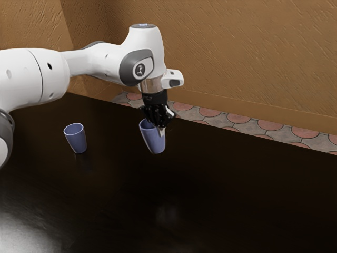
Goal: Place the right cup onto the left cup
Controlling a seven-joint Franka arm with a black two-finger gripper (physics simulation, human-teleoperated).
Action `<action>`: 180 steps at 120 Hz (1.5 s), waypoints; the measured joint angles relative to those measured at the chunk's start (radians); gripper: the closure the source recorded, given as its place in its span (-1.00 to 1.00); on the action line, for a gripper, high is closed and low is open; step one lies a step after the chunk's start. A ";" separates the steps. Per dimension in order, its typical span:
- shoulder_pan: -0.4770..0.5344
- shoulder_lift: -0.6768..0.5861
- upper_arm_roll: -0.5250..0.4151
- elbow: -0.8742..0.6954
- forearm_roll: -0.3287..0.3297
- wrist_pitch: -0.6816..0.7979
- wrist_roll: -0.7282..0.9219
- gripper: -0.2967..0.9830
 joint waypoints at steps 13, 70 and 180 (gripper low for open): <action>0.011 -0.021 0.028 0.006 0.005 -0.033 0.018 0.69; 0.093 -0.135 0.110 0.012 0.057 -0.136 0.084 0.69; 0.322 0.029 0.158 0.151 0.056 -0.148 0.219 0.69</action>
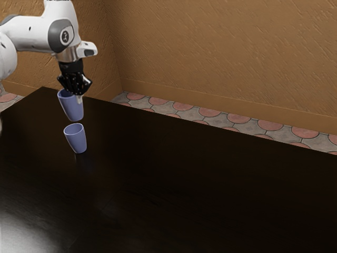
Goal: Place the right cup onto the left cup
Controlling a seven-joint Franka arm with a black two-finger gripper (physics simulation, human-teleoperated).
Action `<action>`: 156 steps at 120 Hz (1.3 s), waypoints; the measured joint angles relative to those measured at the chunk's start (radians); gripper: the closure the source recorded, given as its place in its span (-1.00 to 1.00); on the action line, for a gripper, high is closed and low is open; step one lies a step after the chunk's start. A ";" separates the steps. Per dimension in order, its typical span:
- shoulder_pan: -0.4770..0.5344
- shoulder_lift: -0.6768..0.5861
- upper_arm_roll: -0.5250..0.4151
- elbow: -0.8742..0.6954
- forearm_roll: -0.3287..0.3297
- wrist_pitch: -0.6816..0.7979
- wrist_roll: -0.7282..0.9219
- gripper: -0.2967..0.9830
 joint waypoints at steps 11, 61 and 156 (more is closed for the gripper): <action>0.015 0.028 0.001 0.026 -0.014 0.002 0.015 0.69; 0.076 0.078 0.003 0.046 -0.050 0.025 0.082 0.69; 0.112 0.153 -0.001 0.078 -0.054 0.014 0.136 0.69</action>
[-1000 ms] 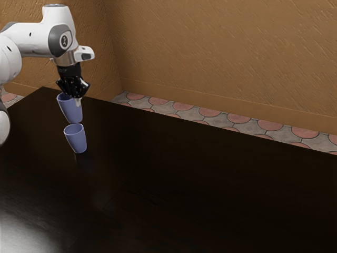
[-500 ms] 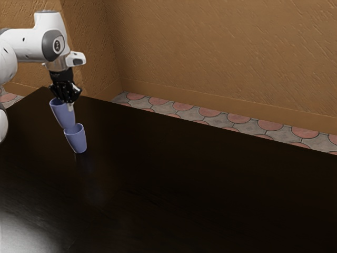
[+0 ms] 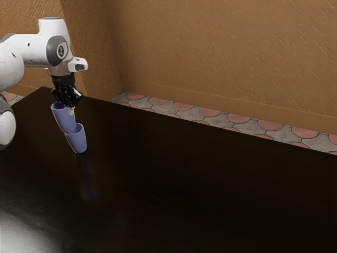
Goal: Place the right cup onto the left cup
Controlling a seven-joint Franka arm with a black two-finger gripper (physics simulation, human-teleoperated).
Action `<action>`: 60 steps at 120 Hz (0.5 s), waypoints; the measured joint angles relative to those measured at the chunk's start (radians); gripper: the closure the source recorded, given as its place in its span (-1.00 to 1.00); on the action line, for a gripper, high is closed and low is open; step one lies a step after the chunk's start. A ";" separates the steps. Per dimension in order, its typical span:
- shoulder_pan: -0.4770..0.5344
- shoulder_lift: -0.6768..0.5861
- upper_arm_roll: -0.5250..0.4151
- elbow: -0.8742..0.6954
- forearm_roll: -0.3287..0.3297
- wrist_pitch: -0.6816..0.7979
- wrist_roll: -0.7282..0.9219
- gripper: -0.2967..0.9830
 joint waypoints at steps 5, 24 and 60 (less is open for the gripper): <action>0.000 0.010 -0.001 0.015 0.000 -0.002 0.002 0.69; 0.000 0.038 0.000 0.039 -0.010 -0.007 0.009 0.69; 0.015 0.084 -0.008 0.091 -0.024 -0.011 0.021 0.69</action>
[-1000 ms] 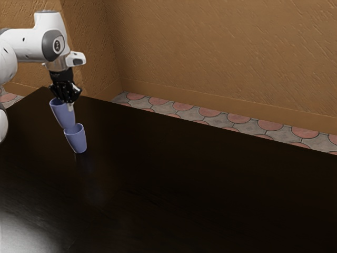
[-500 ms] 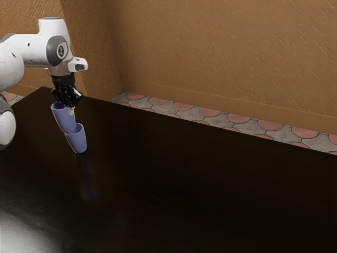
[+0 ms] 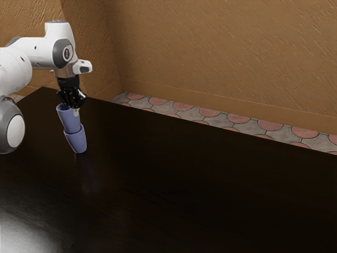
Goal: Place the right cup onto the left cup
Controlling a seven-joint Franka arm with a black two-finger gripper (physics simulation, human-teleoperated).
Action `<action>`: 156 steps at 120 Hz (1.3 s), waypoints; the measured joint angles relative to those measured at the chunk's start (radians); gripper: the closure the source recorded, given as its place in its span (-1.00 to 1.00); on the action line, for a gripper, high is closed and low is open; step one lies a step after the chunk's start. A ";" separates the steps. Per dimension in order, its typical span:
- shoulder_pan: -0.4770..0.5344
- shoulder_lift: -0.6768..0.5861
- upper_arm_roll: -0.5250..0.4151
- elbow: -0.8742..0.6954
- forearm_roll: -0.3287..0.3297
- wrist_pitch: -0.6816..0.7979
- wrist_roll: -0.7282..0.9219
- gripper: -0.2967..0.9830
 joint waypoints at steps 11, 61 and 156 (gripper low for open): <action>0.003 0.012 -0.001 0.008 -0.003 0.000 0.003 0.69; 0.010 0.020 -0.003 0.028 -0.034 -0.033 0.009 -0.14; -0.328 -0.434 -0.017 -0.338 -0.002 -0.069 -0.053 -0.53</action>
